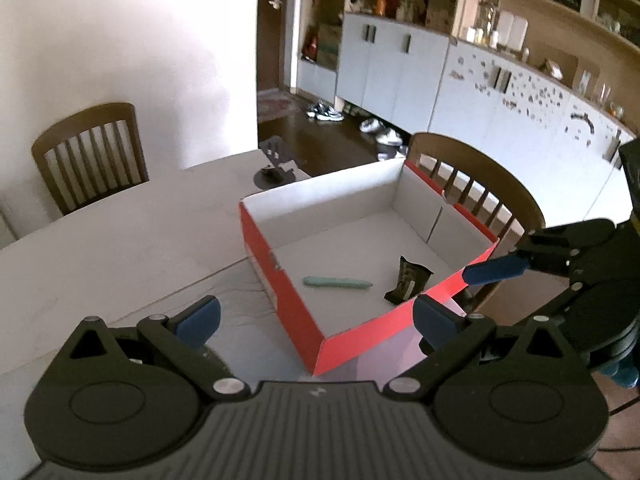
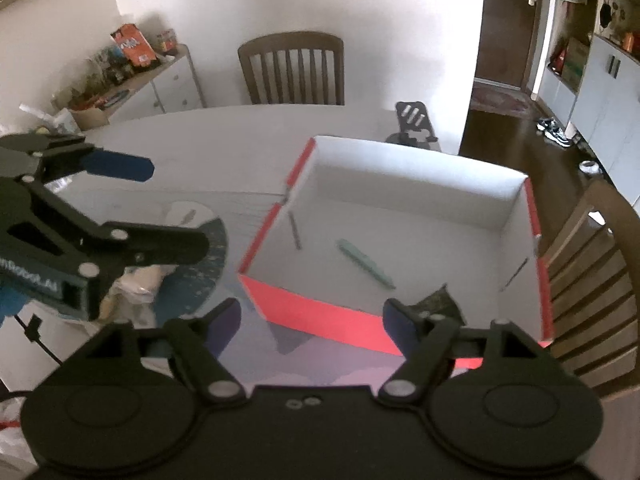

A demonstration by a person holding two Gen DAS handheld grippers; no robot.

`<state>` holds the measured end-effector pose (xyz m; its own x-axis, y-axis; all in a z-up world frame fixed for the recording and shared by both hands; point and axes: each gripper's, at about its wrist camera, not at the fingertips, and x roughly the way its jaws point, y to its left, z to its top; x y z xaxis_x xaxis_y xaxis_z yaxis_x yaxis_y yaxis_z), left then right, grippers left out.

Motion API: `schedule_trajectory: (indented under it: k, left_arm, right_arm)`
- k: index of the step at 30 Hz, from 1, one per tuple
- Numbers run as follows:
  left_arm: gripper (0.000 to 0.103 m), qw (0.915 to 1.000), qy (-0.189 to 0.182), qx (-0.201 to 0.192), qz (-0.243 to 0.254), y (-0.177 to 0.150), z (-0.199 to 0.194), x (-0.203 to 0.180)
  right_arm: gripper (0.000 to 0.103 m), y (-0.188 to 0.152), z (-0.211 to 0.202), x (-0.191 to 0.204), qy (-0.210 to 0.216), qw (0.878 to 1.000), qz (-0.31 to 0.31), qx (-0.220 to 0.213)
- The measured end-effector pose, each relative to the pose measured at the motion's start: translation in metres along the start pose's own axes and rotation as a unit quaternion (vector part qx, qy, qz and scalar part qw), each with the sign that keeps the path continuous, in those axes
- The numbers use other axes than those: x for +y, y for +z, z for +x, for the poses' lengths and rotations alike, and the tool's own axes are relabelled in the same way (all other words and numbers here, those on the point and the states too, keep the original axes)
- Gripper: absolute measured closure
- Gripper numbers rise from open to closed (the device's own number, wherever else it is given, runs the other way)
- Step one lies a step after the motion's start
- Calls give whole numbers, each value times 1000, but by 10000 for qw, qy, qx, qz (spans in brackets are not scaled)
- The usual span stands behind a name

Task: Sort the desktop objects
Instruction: 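Withdraw both tools from the red shoebox back toward the snack pile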

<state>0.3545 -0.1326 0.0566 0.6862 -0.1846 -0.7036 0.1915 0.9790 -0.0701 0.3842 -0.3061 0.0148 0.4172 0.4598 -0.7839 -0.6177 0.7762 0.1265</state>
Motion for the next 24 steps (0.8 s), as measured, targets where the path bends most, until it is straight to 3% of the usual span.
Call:
schedule_trajectory:
  k: [11, 24]
  left_arm:
    - [0, 9984, 185, -528, -114, -48, -62, 27]
    - [0, 9918, 666, -969, -492, -100, -124, 77]
  right_arm:
    - [23, -14, -4, 59, -100, 9995, -157, -238]
    - [25, -18, 9, 125, 10, 9983, -506, -304]
